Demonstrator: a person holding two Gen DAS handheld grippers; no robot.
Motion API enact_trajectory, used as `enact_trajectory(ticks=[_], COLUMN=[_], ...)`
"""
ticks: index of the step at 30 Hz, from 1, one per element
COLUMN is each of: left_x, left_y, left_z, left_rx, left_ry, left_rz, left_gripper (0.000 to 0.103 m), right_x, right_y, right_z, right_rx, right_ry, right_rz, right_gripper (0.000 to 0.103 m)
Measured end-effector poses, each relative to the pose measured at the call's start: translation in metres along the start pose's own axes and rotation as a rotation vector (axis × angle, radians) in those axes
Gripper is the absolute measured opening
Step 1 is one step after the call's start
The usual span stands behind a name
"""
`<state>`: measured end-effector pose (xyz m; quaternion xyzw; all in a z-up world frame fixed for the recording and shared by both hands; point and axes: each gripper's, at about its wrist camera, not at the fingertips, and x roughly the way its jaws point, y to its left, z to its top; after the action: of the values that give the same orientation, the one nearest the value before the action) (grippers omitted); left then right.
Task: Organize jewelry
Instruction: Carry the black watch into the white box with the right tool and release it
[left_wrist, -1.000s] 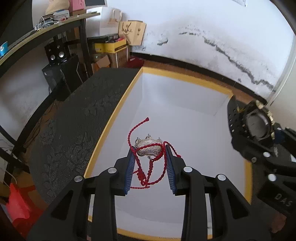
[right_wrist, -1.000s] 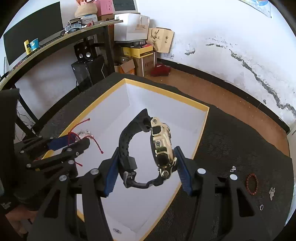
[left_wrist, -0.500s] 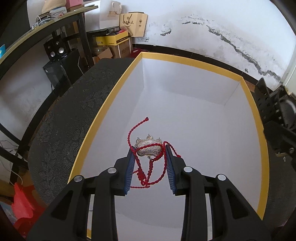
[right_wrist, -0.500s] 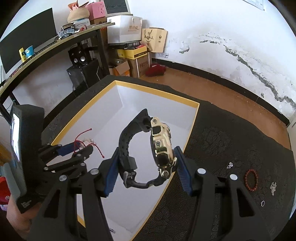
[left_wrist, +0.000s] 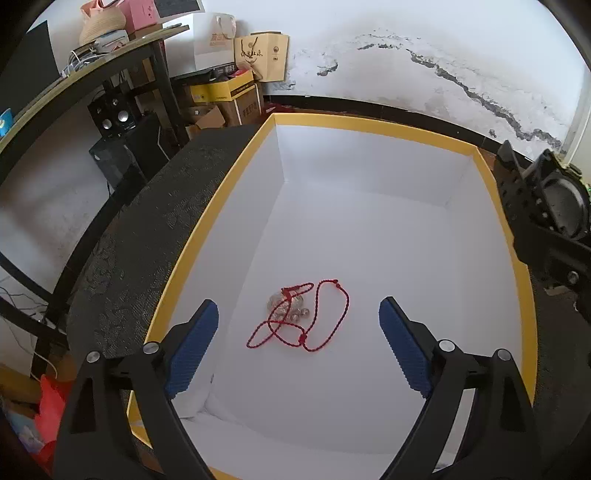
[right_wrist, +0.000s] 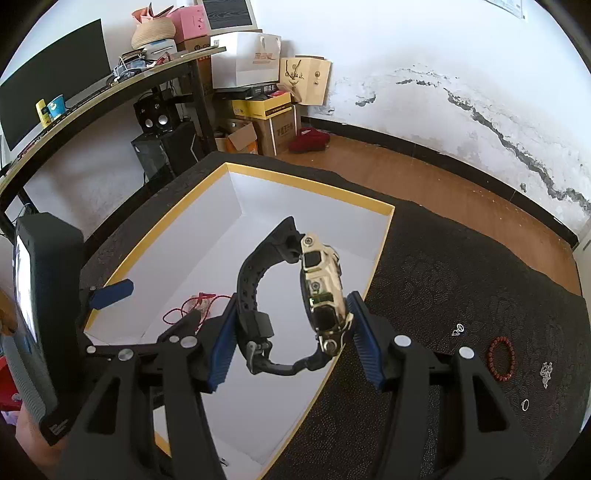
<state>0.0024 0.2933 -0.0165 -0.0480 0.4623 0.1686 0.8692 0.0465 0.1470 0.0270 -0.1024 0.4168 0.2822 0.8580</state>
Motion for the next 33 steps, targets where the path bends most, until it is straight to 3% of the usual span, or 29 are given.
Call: enact_trajectory(ticks=[9, 26, 33], left_x=[-0.009, -0.004, -0.005], left_y=[0.001, 0.003, 0.003], left_z=[-0.007, -0.009, -0.009], left_rx=[0.012, 0.014, 0.011], left_ry=[-0.008, 0.017, 0.016], left_rz=[0.002, -0.006, -0.011], left_gripper=[0.087, 0.087, 0.087], right_x=[0.018, 0.108, 0.119], right_y=[0.008, 0.031, 0.036], right_z=[0.003, 0.030, 0.034], right_rx=[-0.028, -0.073, -0.083], right_ry=[0.030, 0.185, 0.209], right_rz=[-0.010, -0.027, -0.052], right_gripper=[0.056, 0.057, 0.058])
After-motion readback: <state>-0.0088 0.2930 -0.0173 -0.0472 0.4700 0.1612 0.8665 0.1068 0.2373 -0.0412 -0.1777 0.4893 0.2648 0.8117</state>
